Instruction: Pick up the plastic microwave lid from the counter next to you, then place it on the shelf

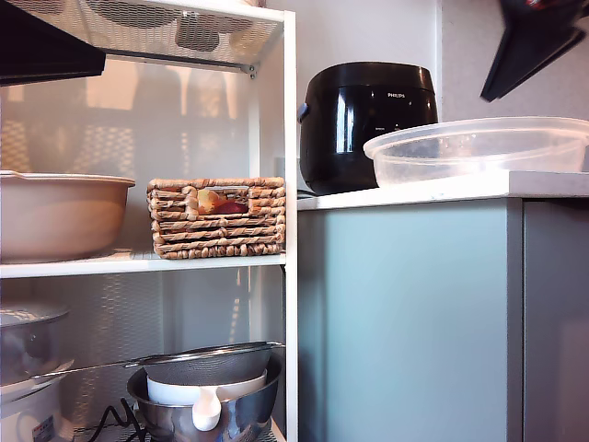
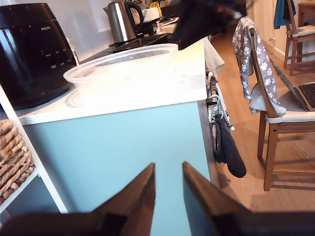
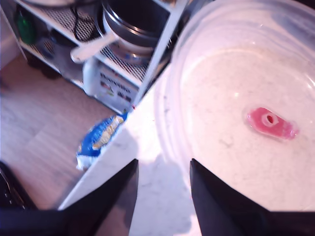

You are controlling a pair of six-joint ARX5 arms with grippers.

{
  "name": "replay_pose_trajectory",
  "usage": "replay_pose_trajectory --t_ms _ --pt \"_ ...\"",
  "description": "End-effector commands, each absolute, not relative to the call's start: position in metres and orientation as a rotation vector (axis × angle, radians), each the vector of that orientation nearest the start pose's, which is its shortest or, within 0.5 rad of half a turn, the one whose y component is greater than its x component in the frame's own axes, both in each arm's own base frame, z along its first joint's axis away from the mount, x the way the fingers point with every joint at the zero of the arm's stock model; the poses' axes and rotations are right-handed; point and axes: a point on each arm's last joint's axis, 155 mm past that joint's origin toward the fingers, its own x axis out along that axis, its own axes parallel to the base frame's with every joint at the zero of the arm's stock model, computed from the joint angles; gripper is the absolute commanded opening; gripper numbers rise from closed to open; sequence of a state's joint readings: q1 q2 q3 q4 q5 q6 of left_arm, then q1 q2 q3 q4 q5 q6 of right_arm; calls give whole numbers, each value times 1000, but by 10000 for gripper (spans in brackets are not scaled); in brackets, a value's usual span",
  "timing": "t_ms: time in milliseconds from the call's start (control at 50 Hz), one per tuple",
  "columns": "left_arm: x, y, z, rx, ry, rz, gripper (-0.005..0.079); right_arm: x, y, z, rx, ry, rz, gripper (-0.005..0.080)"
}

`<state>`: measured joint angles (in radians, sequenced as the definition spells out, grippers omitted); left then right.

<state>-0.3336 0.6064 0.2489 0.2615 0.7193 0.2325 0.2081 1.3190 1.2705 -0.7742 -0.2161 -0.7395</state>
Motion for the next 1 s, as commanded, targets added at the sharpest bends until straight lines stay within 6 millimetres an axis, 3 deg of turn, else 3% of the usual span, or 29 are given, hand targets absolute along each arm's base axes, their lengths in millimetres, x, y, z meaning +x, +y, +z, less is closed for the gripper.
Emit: replay_pose_trajectory --t_ms 0,160,480,600,740,860,980 --pt "206 -200 209 198 -39 -1055 149 359 117 224 -717 654 698 299" --pt "206 -200 209 198 -39 -1054 149 372 116 216 -758 679 702 299" --pt "206 -199 209 197 -38 -1051 149 381 111 179 -805 780 724 290" --pt "209 -198 209 194 -32 -1033 149 384 111 174 -820 789 717 184" --pt "221 -190 208 124 15 -959 187 384 113 174 -890 775 729 -11" --pt "228 -185 208 29 66 -904 315 381 120 173 -903 776 745 -11" --pt "229 -184 209 -43 98 -897 324 377 126 174 -940 776 743 -12"
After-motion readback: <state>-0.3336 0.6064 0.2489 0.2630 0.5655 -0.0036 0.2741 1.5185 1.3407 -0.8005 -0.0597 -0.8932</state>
